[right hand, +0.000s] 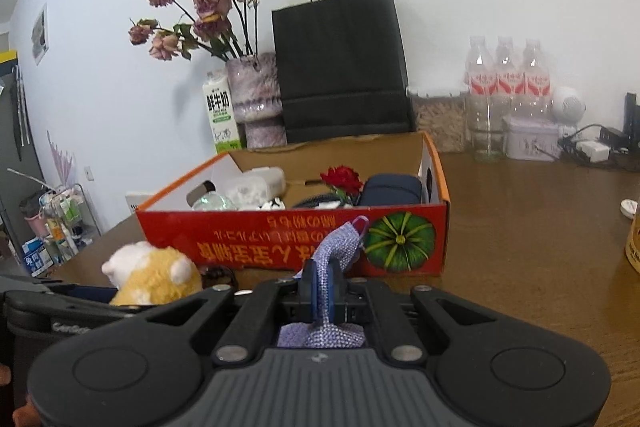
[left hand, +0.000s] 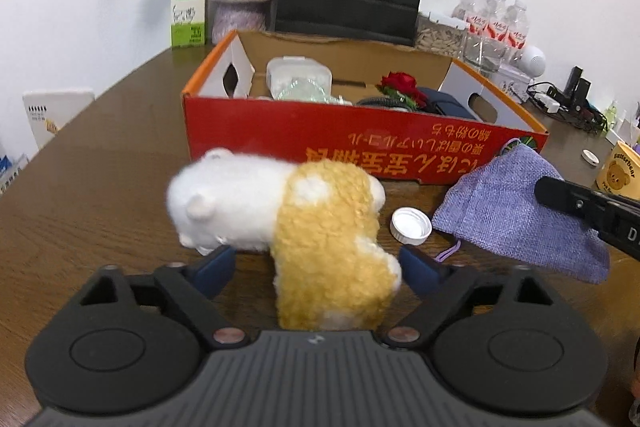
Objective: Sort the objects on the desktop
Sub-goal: 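Grasp the white-and-yellow plush toy with the left tool while the right holds the bag, then carry plush toy and purple bag into the box and open both tools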
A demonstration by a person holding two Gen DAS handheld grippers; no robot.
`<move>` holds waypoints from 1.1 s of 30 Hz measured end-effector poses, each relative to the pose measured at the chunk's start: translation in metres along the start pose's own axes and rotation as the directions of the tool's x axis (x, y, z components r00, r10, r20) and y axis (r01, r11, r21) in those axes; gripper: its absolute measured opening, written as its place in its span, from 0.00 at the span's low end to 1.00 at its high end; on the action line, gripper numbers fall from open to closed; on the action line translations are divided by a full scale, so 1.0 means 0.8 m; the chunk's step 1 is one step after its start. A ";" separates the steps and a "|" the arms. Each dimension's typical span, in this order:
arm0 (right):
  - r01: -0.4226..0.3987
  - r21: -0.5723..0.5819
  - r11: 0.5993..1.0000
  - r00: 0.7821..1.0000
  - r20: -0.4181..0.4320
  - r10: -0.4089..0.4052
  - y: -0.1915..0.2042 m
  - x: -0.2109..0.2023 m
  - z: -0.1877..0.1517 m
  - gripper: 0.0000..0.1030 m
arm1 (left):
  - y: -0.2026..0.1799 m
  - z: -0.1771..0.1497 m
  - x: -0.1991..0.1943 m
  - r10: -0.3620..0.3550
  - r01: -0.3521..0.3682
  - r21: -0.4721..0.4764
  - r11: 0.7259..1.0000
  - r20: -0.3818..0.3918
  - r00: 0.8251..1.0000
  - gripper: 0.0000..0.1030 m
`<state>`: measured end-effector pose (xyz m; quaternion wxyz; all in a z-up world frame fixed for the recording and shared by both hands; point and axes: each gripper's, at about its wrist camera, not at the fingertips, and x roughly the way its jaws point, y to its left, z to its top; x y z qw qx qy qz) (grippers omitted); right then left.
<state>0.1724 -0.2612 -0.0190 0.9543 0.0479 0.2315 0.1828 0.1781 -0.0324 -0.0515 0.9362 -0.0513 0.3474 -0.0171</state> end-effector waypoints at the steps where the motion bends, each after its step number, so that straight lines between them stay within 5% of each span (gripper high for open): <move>1: -0.002 0.000 1.000 1.000 -0.001 0.002 0.000 -0.001 -0.001 0.04 | -0.002 -0.001 0.003 0.003 -0.003 -0.002 1.000 -0.009 1.000 0.70; 4: -0.007 -0.008 1.000 1.000 -0.001 0.007 0.003 -0.001 -0.005 0.04 | -0.007 -0.005 0.006 0.014 -0.014 0.005 1.000 -0.001 1.000 0.51; 7: -0.008 -0.015 1.000 1.000 -0.003 0.008 0.005 -0.002 -0.008 0.04 | -0.008 -0.010 0.003 0.021 -0.021 0.007 1.000 0.017 1.000 0.49; 20: -0.037 -0.028 0.999 0.998 0.047 0.038 0.015 -0.018 -0.001 0.04 | -0.011 -0.010 -0.041 0.010 -0.017 0.060 0.998 0.115 0.993 0.48; 33: -0.050 -0.033 0.998 0.985 0.162 0.055 0.034 -0.032 0.058 0.04 | -0.028 0.035 -0.072 -0.032 0.004 0.116 0.993 0.242 0.970 0.48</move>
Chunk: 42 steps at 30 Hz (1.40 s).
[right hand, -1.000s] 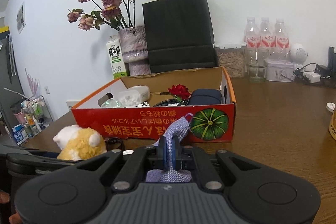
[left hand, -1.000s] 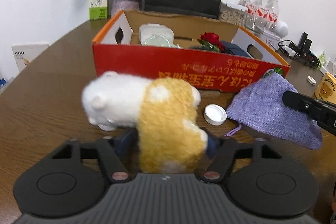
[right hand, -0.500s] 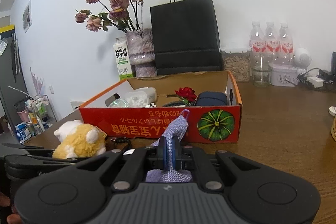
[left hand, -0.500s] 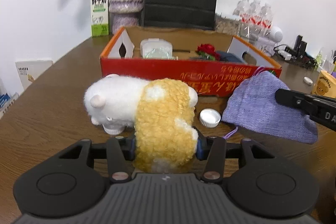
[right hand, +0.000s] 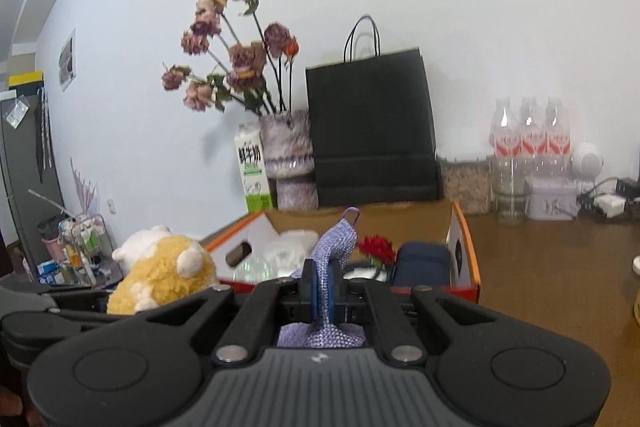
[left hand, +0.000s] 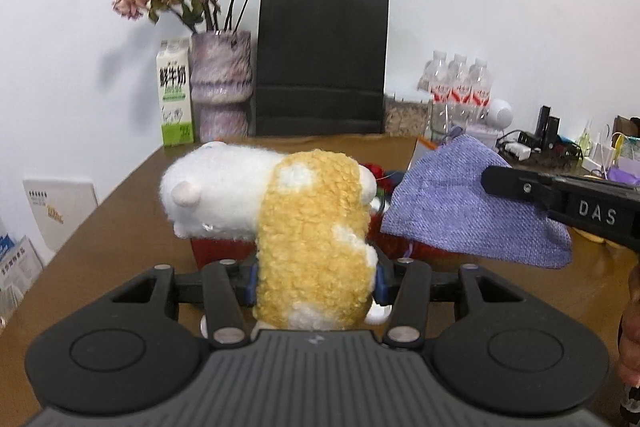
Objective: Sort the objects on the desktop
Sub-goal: 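Carry plush toy and purple bag into the box and open both tools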
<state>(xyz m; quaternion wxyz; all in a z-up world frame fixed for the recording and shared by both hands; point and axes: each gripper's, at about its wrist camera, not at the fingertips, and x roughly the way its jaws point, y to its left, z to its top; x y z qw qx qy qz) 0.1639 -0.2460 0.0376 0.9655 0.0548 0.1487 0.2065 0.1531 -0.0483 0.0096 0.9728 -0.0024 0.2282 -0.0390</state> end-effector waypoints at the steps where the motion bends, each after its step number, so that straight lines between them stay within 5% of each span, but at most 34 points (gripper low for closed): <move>1: 0.002 0.006 1.000 1.000 0.006 -0.002 -0.001 0.003 0.005 0.04 | -0.001 0.005 0.002 -0.001 0.001 0.006 1.000 0.008 1.000 0.48; 17: 0.060 -0.006 0.998 0.998 -0.009 -0.060 -0.016 0.109 0.050 0.04 | 0.001 0.078 0.100 -0.015 0.014 0.013 1.000 0.049 0.999 0.48; 31: 0.084 -0.041 0.996 0.989 -0.119 -0.088 -0.050 0.195 0.019 0.04 | 0.024 0.069 0.200 -0.029 0.030 0.015 0.999 -0.066 0.997 0.48; 42: 0.111 -0.041 0.993 0.981 -0.158 -0.116 -0.060 0.205 0.005 0.06 | 0.018 0.057 0.210 -0.032 0.038 0.064 0.997 -0.090 0.995 0.50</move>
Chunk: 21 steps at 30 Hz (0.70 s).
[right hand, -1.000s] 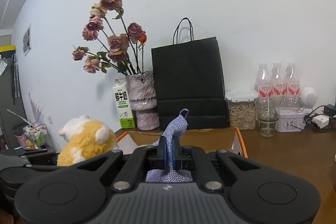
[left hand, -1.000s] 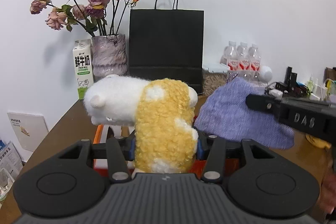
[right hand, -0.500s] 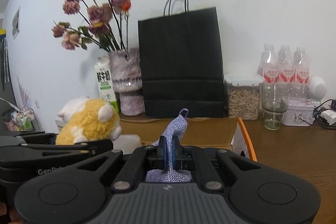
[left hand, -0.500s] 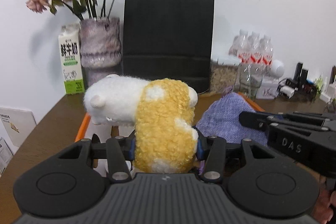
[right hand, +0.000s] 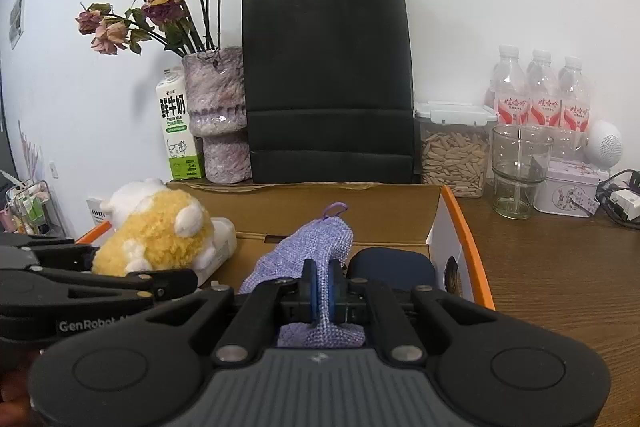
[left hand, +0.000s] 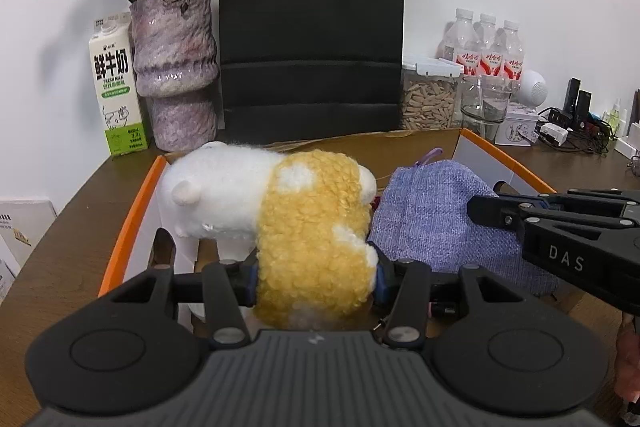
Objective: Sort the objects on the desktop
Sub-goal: 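Carry plush toy and purple bag into the box and open both tools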
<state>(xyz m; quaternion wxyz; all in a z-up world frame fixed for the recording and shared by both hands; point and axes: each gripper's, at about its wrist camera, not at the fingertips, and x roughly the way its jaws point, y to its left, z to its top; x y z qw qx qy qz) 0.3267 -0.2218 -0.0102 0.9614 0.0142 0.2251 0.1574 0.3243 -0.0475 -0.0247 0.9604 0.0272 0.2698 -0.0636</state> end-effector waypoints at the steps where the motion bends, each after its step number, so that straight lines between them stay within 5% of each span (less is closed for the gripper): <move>1: -0.007 0.000 1.000 1.000 0.000 0.007 0.000 -0.001 0.000 0.12 | -0.001 -0.001 -0.001 0.005 -0.005 0.007 1.000 0.007 1.000 0.53; 3: -0.001 0.006 1.000 1.000 0.000 0.001 0.000 -0.002 -0.002 0.23 | -0.004 -0.003 -0.004 0.029 -0.029 0.021 0.999 0.016 0.999 0.61; 6: 0.020 0.000 1.000 1.000 0.007 -0.020 0.001 -0.005 -0.003 0.60 | -0.009 -0.006 -0.008 0.068 -0.071 0.050 0.996 0.046 0.997 0.75; 8: 0.043 -0.007 0.999 0.999 0.026 -0.043 0.002 -0.009 -0.002 0.65 | -0.008 -0.005 -0.011 0.101 -0.104 0.054 0.993 0.058 0.993 0.84; 11: 0.073 0.007 0.997 0.995 0.060 -0.073 0.000 -0.014 -0.002 0.89 | -0.002 -0.005 -0.015 0.170 -0.174 0.034 0.984 0.082 0.982 1.00; 13: 0.074 0.011 0.997 0.995 0.068 -0.074 -0.001 -0.015 -0.002 1.00 | 0.003 -0.006 -0.019 0.170 -0.173 0.022 0.985 0.107 0.980 1.00; 21: 0.068 -0.013 0.998 0.994 0.085 -0.067 0.009 -0.018 -0.005 1.00 | 0.005 -0.016 -0.030 0.193 -0.196 0.007 0.981 0.146 0.970 1.00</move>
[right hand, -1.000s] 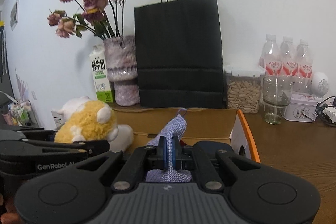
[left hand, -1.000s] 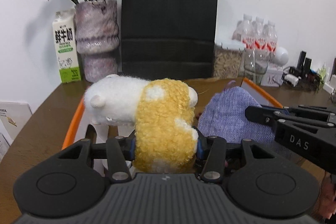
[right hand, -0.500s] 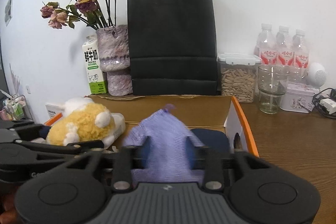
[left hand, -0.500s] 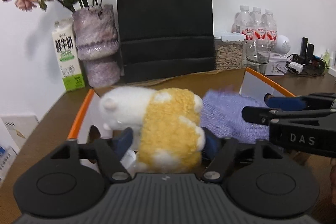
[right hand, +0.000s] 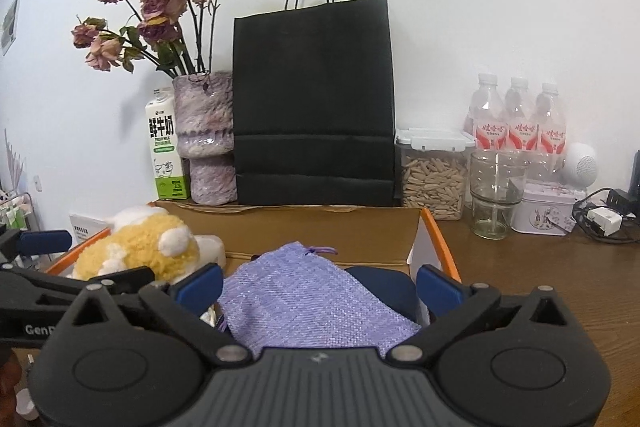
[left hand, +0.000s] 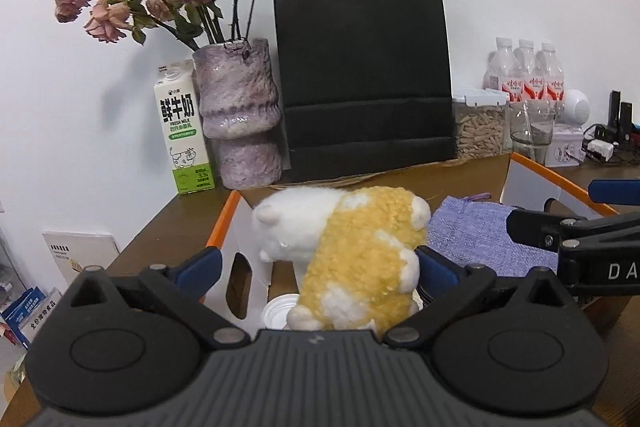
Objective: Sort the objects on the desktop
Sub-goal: 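Carry plush toy and purple bag into the box and open both tools, then move both tools back toward the black cable and white bottle cap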
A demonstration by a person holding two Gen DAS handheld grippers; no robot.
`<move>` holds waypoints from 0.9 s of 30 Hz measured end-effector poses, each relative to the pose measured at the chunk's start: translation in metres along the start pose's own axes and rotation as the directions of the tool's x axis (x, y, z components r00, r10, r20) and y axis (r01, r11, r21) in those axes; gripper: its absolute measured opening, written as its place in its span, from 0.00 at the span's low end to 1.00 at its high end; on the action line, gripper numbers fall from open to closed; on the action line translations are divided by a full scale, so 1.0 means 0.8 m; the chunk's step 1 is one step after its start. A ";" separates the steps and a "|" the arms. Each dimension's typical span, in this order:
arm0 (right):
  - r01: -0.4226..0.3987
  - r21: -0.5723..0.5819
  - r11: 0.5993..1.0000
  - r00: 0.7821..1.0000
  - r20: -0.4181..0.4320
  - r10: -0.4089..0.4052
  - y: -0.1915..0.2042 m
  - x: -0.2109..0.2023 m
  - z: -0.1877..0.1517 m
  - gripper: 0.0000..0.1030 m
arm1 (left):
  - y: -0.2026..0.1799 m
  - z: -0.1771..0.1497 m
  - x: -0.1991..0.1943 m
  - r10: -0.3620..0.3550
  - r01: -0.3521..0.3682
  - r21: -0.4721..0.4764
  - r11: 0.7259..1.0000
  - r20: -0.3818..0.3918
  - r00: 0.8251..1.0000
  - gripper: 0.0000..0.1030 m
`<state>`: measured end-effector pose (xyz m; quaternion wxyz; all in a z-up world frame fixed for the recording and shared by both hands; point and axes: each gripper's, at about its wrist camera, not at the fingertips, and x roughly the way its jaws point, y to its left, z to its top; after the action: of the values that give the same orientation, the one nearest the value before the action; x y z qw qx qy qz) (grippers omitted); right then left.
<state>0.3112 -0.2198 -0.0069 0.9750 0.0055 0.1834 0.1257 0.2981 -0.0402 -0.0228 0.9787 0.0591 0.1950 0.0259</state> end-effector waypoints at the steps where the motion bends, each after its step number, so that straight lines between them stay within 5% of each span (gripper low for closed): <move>1: 0.000 -0.002 1.000 1.000 0.001 0.000 0.001 -0.001 0.000 1.00 | 0.001 -0.001 -0.002 0.002 -0.002 -0.005 1.000 0.006 1.000 1.00; 27: 0.003 -0.062 0.998 1.000 0.027 -0.001 0.025 -0.061 -0.031 1.00 | 0.021 -0.031 -0.061 -0.023 0.024 -0.028 0.999 0.046 0.999 1.00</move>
<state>0.2531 -0.2135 -0.0119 0.9772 -0.0232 0.1663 0.1303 0.2433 -0.0243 -0.0251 0.9839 0.0432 0.1727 0.0160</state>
